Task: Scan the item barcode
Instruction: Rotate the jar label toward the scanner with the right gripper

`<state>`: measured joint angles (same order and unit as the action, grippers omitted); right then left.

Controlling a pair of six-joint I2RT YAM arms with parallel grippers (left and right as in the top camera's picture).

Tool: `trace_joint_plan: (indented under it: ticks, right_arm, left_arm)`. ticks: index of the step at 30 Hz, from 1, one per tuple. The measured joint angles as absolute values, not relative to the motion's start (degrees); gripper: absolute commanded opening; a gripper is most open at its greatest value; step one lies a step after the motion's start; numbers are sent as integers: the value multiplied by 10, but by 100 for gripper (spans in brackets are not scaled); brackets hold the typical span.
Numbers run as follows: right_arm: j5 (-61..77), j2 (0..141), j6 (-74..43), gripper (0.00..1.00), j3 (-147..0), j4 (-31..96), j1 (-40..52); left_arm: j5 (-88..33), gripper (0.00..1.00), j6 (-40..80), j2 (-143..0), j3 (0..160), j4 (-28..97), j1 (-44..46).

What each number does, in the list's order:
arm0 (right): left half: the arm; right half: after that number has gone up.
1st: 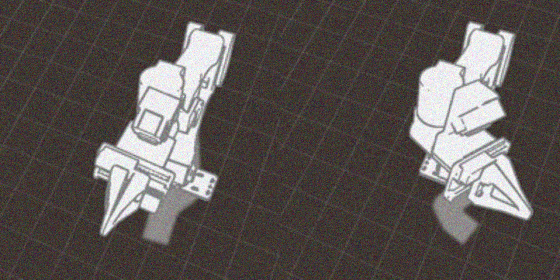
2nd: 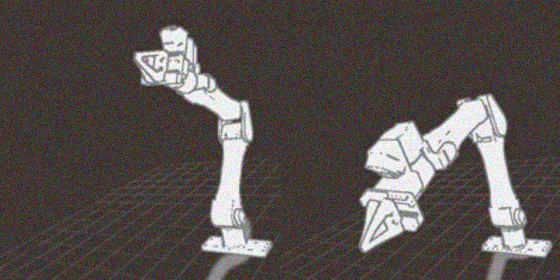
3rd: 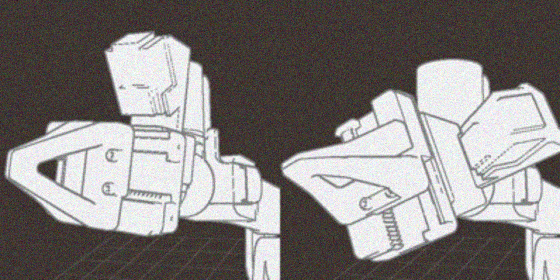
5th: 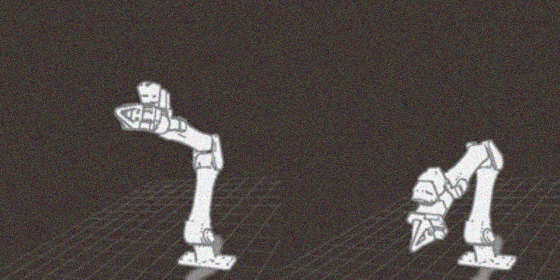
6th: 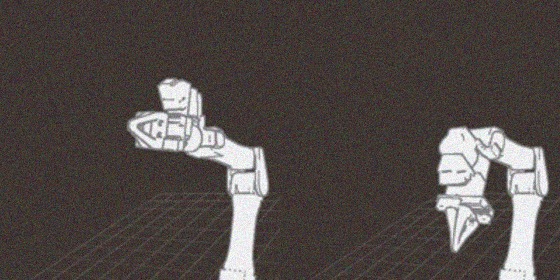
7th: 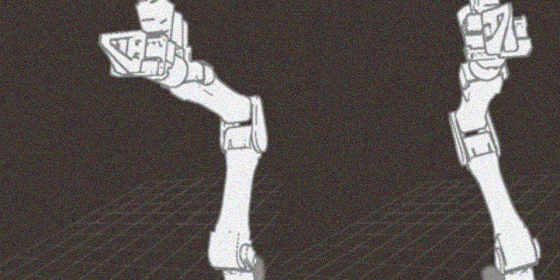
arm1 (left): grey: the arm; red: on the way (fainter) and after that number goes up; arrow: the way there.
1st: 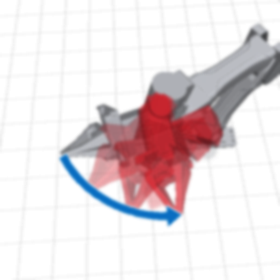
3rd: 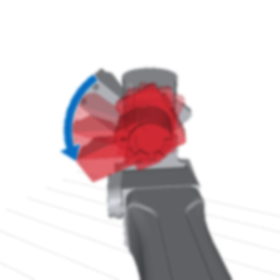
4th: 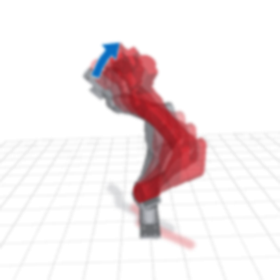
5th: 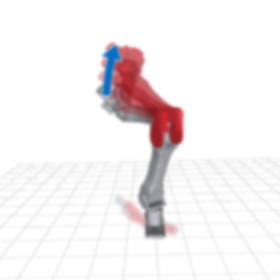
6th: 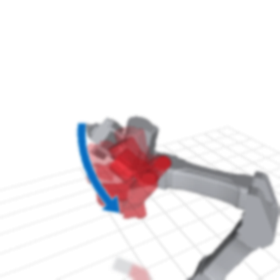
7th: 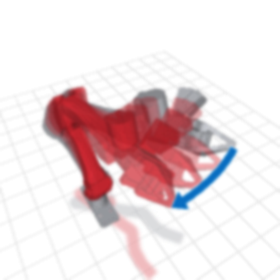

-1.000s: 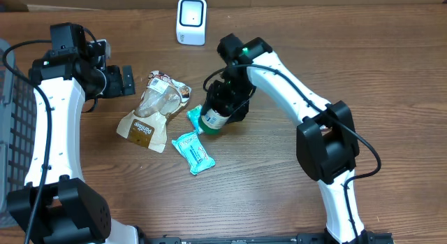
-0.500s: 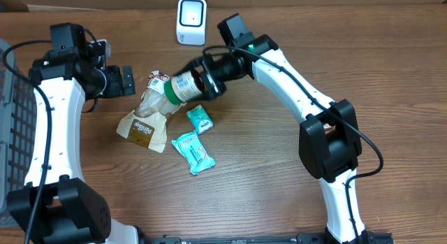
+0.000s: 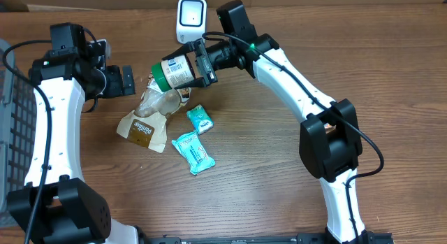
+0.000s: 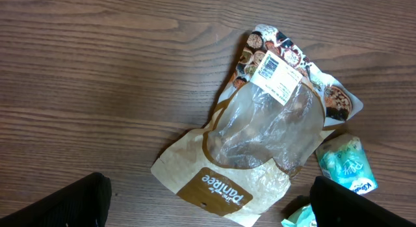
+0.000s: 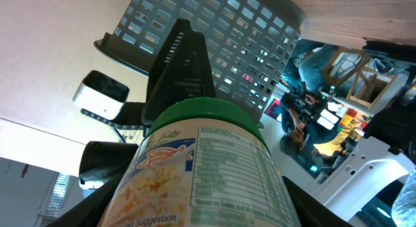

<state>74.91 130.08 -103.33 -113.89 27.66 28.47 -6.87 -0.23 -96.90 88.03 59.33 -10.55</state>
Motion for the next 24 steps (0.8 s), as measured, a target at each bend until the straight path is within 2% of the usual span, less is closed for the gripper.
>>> trace_joint_plan:
  ticks: [8, 12, 14, 19, 24]
  right_arm:
    - [745, 1301, -1032, 4, -1139, 276, 285]
    - [714, 1301, -990, 4, -1139, 276, 285]
    - [679, 1301, -932, 4, -1139, 279, 285]
    - [584, 1301, -688, 4, -1139, 320, 286]
    - [409, 1301, -444, 4, -1139, 386, 287]
  left_arm:
    - [-69, 99, -2, -969, 880, 593, -105]
    - [-69, 100, -2, -969, 880, 593, -105]
    - [-69, 100, -2, -969, 880, 593, -105]
    - [-69, 100, -2, -969, 880, 593, -105]
    - [-69, 100, -2, -969, 880, 593, -105]
